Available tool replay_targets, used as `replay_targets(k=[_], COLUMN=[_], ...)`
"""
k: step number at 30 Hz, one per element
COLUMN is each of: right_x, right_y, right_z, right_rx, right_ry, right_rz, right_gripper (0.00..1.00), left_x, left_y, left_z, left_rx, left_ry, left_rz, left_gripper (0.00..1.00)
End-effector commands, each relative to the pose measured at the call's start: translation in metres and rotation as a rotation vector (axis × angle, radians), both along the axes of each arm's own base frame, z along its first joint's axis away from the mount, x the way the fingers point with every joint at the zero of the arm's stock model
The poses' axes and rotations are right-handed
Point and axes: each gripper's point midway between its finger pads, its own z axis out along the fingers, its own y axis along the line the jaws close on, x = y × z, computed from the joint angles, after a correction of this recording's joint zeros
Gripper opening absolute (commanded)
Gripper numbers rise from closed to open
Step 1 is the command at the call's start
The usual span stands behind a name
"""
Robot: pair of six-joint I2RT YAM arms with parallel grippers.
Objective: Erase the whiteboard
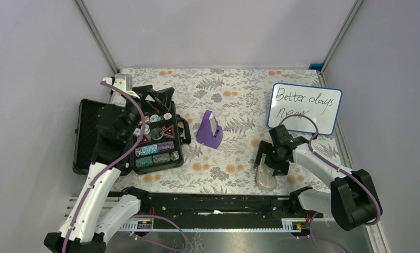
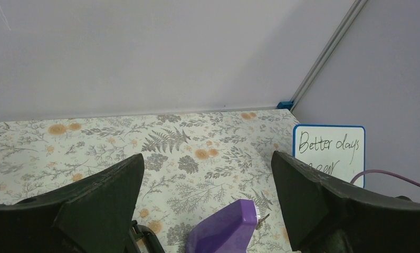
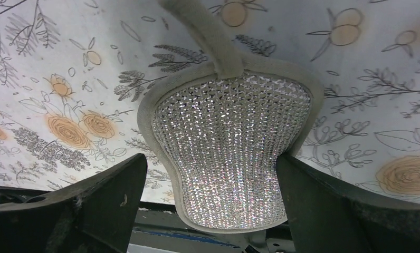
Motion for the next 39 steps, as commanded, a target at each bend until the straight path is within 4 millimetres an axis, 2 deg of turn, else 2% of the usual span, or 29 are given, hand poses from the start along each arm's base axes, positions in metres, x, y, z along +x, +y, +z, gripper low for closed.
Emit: replay_targets(k=[1,4,7,10,13,17,25,28,33,39], right_x=[0.021,0.037,0.043,0.04,0.034,0.025,0.019,0.018,0.027,0.022], right_y=[0.033,0.049,0.059,0.066,0.062,0.044,0.039,0.043,0.042,0.052], right_z=[0.006,0.018,0.025,0.032,0.035,0.031,0.027,0.028,0.035,0.014], right_rx=[0.103,0.173,0.202,0.234,0.225,0.149,0.043,-0.049,-0.237,-0.324], right_ry=[-0.076,-0.131,-0.141,-0.131,-0.153,-0.172,-0.128,-0.135,-0.163,-0.092], right_rz=[-0.007,-0.035,-0.021,0.041,0.098,0.121,0.174,0.225,0.264,0.278], right_gripper=[0.97,0.94,0.93,0.94,0.98,0.99,0.91,0.85,0.84,0.84], left_x=[0.0,0.002,0.003,0.002,0.0,0.0,-0.003,-0.004,-0.004,-0.003], left_y=[-0.004,-0.005,-0.005,-0.005,-0.004,-0.005,-0.005,-0.003,-0.003,-0.002], left_z=[0.011,0.008,0.007,0.008,0.009,0.009,0.011,0.013,0.013,0.012], left_rx=[-0.022,-0.023,-0.024,-0.028,-0.03,-0.03,-0.033,-0.03,-0.028,-0.026], left_ry=[-0.037,-0.028,-0.022,-0.024,-0.029,-0.03,-0.036,-0.042,-0.043,-0.041], left_rz=[-0.014,-0.016,-0.018,-0.019,-0.016,-0.018,-0.021,-0.016,-0.014,-0.007], left_gripper=[0.99,0.99,0.99,0.99,0.99,0.99,0.99,0.99,0.99,0.99])
